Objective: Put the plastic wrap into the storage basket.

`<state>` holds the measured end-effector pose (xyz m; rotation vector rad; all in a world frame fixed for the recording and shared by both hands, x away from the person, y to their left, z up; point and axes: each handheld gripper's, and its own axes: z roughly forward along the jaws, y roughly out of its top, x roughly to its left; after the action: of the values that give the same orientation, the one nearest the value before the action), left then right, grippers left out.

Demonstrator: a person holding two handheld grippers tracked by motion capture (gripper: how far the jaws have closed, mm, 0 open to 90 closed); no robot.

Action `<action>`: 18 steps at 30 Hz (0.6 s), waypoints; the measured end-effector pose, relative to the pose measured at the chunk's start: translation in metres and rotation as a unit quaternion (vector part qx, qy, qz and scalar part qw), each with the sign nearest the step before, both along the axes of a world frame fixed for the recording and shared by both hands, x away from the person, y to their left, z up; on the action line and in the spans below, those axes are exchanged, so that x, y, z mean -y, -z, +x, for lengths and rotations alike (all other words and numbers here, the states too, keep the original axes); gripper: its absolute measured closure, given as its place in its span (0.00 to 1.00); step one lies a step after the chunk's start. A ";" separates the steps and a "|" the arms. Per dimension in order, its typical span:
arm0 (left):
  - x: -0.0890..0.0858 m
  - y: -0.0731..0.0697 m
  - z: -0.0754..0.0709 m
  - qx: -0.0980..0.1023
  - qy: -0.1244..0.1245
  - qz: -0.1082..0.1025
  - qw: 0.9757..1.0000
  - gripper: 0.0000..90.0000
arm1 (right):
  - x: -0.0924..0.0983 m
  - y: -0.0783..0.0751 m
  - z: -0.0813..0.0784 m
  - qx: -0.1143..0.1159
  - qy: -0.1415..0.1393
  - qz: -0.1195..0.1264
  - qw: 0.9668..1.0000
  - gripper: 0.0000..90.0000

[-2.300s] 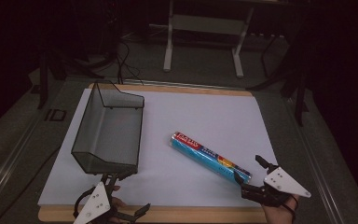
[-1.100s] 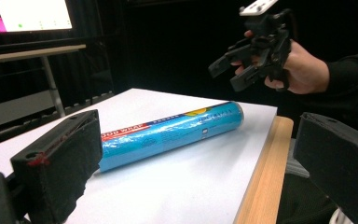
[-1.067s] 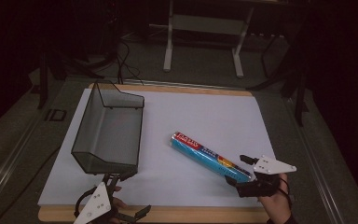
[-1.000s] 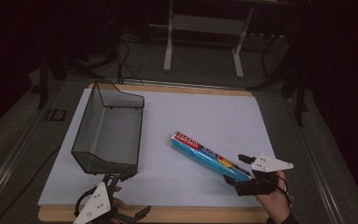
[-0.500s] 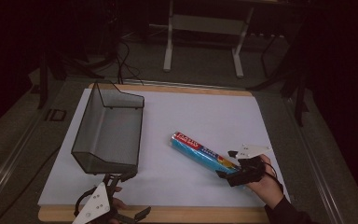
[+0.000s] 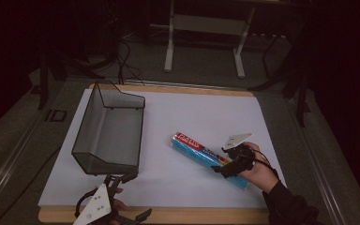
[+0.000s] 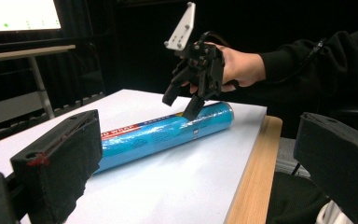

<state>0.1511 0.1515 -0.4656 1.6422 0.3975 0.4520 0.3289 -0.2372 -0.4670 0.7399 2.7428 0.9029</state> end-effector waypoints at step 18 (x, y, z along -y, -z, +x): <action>0.000 0.000 0.000 -0.001 0.003 -0.002 1.000 0.02 | -0.027 -0.005 0.026 -0.041 -0.016 -0.082 0.996 0.22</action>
<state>0.1511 0.1517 -0.4654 1.6402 0.3944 0.4454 0.3550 -0.2098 -0.4617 0.7204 2.8649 0.6550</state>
